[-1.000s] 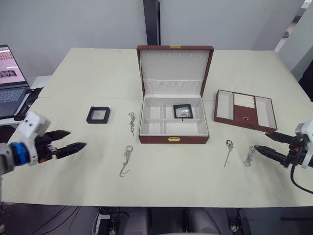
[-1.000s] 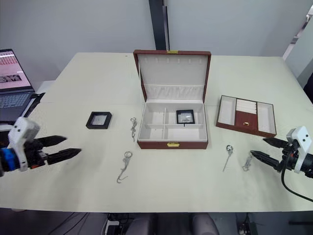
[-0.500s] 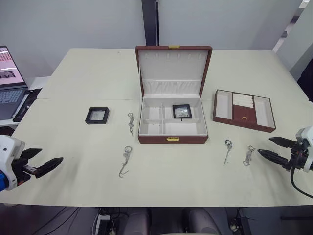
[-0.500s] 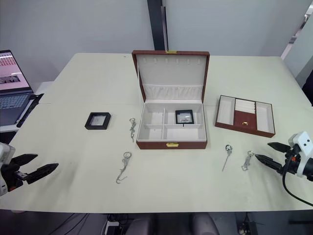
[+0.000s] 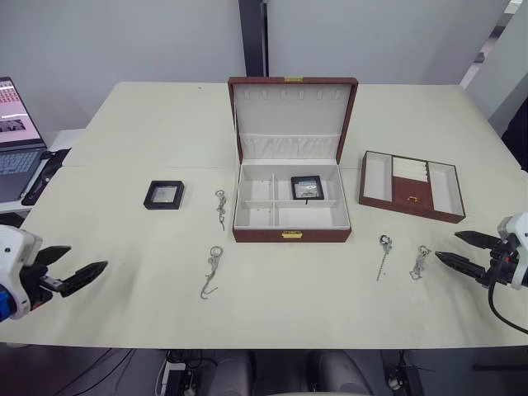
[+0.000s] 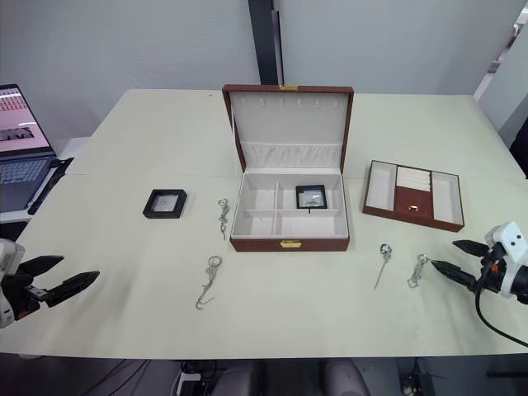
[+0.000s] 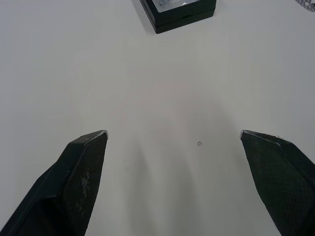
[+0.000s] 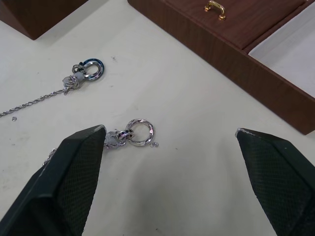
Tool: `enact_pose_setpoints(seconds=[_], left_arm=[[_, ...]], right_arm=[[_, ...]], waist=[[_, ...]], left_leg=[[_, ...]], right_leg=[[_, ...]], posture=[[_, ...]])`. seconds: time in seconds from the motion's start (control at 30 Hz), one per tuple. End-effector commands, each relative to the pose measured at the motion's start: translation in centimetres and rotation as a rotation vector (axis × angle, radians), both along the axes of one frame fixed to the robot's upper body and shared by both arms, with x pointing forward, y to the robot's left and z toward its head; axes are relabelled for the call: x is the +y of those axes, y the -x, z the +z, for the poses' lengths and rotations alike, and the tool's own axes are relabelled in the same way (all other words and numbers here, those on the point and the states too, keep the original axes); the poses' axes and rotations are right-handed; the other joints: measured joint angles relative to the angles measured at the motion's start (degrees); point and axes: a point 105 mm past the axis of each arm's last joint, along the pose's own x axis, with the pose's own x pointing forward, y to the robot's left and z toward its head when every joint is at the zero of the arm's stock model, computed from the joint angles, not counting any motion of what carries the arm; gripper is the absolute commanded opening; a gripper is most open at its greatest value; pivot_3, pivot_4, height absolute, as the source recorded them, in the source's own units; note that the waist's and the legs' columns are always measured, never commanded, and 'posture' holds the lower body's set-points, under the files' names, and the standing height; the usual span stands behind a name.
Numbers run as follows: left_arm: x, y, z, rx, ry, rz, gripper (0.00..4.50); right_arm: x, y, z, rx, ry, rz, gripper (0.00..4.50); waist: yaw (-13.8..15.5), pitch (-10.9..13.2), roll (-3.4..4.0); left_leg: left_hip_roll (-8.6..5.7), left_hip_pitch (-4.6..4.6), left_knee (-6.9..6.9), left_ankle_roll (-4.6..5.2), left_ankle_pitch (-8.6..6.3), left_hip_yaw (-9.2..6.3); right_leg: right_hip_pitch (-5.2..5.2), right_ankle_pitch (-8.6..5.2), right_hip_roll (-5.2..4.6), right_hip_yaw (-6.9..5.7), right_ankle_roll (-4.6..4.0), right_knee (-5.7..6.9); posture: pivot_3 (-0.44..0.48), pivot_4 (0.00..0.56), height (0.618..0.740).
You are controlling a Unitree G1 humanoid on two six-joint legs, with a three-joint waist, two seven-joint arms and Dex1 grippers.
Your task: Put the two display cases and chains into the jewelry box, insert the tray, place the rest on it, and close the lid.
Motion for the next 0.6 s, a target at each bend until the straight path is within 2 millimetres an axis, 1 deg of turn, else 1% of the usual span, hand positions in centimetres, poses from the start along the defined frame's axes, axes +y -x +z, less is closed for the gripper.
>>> enact_pose_setpoints(seconds=[0.03,0.2,0.3,0.33,0.47,0.53,0.6], left_arm=[[-0.1,-0.5,1.1,-0.038,-0.030,-0.012,4.48],[-0.2,-0.8,1.0,-0.029,-0.049,-0.030,4.48],[-0.7,-1.5,0.8,-0.007,-0.080,-0.077,4.48],[-0.9,-1.8,0.8,0.000,-0.093,-0.098,4.48],[-1.7,-3.6,0.9,0.034,-0.151,-0.207,4.48],[-2.1,-5.3,1.6,0.031,-0.186,-0.267,4.48],[-2.3,-6.4,2.0,0.029,-0.213,-0.305,4.48]], right_arm=[[-0.1,-0.3,1.0,-0.037,0.006,0.007,4.50],[0.9,-0.6,2.0,-0.069,-0.026,0.043,4.50],[2.8,-0.8,3.5,-0.098,-0.050,0.121,4.50],[3.7,-0.9,4.1,-0.110,-0.056,0.153,4.50],[8.6,-0.8,6.5,-0.167,-0.083,0.333,4.50],[11.8,-0.2,7.6,-0.198,-0.100,0.440,4.50],[13.6,0.2,8.2,-0.213,-0.113,0.492,4.50]], waist=[[0.00,0.00,0.00],[0.00,0.00,0.00],[0.01,0.00,0.01],[0.01,0.00,0.01],[0.00,0.00,0.02],[0.03,0.00,0.01],[0.05,0.00,0.01]], left_leg=[[0.00,0.00,0.00,0.00,0.00,-0.01],[0.00,0.00,0.00,0.00,0.00,0.00],[0.00,0.00,0.00,0.00,0.00,-0.02],[0.01,0.00,0.00,0.00,0.00,-0.02],[0.00,0.01,0.00,0.00,0.00,-0.03],[0.00,-0.01,0.00,0.00,0.00,-0.06],[0.02,-0.07,0.00,0.00,0.00,-0.10]], right_leg=[[0.00,0.00,0.00,-0.01,0.00,0.00],[0.00,0.00,0.00,0.00,0.00,0.00],[0.00,0.00,0.00,0.00,0.00,0.01],[0.00,0.00,0.01,-0.01,0.00,0.01],[-0.01,0.00,0.02,-0.03,0.00,0.03],[-0.01,0.00,0.03,-0.07,0.00,0.02],[-0.06,0.00,0.08,-0.11,0.00,0.02]], posture=[[0.000,0.150,0.740],[0.000,0.150,0.740],[0.000,0.150,0.740],[0.000,0.150,0.740],[0.000,0.150,0.740],[0.000,0.150,0.740],[0.000,0.150,0.740]])
